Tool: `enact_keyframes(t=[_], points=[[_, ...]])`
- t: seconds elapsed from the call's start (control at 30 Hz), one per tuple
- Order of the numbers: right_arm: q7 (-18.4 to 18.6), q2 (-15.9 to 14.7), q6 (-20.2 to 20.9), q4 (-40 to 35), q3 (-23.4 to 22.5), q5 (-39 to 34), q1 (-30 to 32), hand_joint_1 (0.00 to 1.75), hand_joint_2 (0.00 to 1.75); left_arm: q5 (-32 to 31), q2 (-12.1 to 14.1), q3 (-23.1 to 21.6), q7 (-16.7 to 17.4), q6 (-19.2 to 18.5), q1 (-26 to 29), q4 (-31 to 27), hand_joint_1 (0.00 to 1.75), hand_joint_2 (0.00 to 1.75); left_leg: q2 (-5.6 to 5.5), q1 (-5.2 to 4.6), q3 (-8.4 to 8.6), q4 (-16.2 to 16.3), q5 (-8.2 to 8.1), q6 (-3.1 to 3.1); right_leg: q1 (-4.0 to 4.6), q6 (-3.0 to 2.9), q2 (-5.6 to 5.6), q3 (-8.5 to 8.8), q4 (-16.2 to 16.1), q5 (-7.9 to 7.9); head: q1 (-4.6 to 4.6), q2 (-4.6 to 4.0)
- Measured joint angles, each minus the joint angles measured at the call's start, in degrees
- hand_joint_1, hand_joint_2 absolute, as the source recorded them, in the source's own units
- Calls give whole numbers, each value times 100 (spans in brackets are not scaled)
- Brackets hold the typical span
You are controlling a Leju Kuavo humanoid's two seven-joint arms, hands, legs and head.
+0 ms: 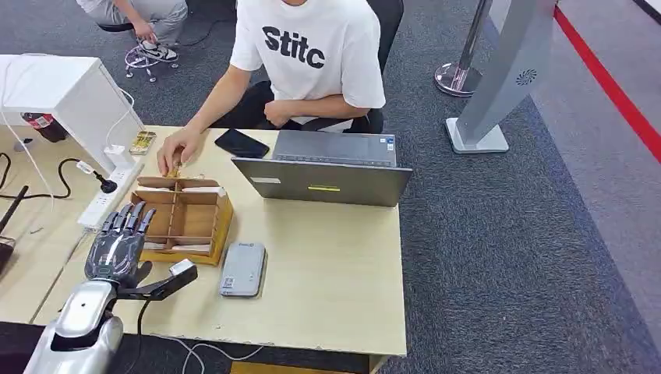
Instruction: Pass the card to the sensor for recognition and then transmit it.
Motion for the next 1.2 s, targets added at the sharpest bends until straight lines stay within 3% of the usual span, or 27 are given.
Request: enact_keyframes(t=[0.23, 0.27, 0.67, 0.93, 1.2], points=[[0, 0, 0, 0, -4, 15, 0, 0, 175, -4, 0, 7, -7, 13, -1, 39, 3, 175, 0, 0, 0, 0, 0, 0, 0, 0, 0, -1, 0, 0, 0, 0], [0, 0, 0, 0, -7, 15, 0, 0, 175, -4, -2, 7, -7, 15, -1, 39, 175, 175, 0, 0, 0, 0, 0, 0, 0, 0, 0, -1, 0, 0, 0, 0], [0, 2, 0, 0, -59, 52, -1, 0, 175, 15, -39, 7, -101, 35, -1, 39, 175, 175, 0, 0, 1, 0, 0, 0, 0, 0, 0, 0, 0, 0, 0, 0], [-9, 7, 9, 0, -186, 70, -4, 0, 175, 214, -142, 70, -267, 630, -95, -256, 175, 175, -1, 0, 1, 0, 1, -1, 0, 0, -2, 0, 0, 0, 2, 0], [-9, 7, 11, -11, -297, 221, -11, 0, 175, 706, -330, 212, -175, 204, -843, -1197, 175, 175, -7, 0, 1, 1, 4, -1, 0, -1, -7, 3, 1, 4, 0, 0]])
